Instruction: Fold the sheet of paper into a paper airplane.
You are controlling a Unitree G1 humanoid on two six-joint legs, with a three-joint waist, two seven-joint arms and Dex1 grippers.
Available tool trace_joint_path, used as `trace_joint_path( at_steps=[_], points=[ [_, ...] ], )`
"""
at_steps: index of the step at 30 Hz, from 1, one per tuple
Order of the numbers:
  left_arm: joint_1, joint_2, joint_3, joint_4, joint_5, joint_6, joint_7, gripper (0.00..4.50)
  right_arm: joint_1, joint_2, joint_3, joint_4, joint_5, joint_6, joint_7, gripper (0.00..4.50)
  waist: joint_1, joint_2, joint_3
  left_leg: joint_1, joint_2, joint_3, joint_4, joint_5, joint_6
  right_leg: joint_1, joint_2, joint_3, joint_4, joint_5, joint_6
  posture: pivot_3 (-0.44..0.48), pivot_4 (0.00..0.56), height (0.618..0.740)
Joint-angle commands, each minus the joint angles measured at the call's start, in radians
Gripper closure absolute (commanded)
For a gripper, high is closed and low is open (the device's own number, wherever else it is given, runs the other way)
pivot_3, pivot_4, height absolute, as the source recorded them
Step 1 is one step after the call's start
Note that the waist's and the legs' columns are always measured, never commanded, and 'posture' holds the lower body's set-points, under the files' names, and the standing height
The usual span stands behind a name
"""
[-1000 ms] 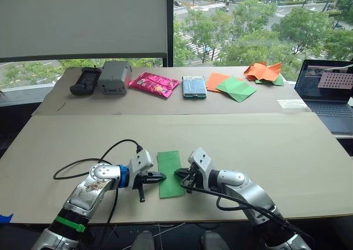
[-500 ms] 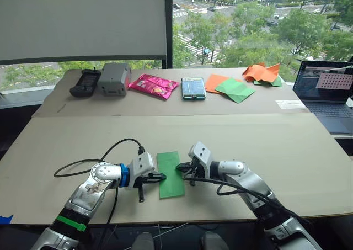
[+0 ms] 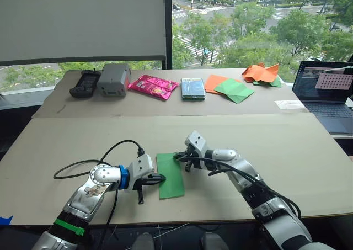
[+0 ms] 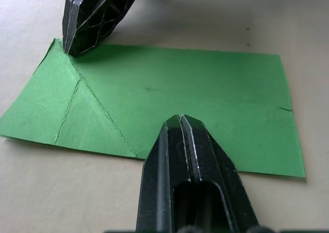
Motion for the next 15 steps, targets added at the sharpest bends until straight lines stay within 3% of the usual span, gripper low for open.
trace_joint_path(
  at_steps=[1,10,15],
  points=[
    [0.022,0.015,-0.019,-0.003,0.021,0.020,-0.001,4.50,-0.012,0.008,0.004,0.108,-0.052,-0.014,-0.006,4.47,-0.002,0.000,0.000,0.000,0.000,0.000,0.000,0.000,0.000,0.000,0.000,0.000,0.000,0.000,0.000,0.000,0.150,0.718],
    [0.023,0.019,-0.007,-0.021,0.016,0.035,0.003,4.50,-0.012,0.017,-0.006,0.143,-0.067,-0.050,0.029,4.47,-0.001,0.001,0.000,0.000,0.000,0.000,0.000,0.000,0.000,0.000,0.000,0.000,0.000,0.000,0.000,0.000,0.150,0.718],
    [0.023,0.020,-0.005,-0.020,0.017,0.038,0.004,4.50,0.053,-0.007,0.000,0.024,-0.061,-0.018,0.055,4.47,0.004,0.001,-0.001,0.000,0.000,0.000,0.000,0.000,0.000,0.000,0.000,0.000,0.000,0.000,0.000,0.000,0.150,0.718]
  ],
)
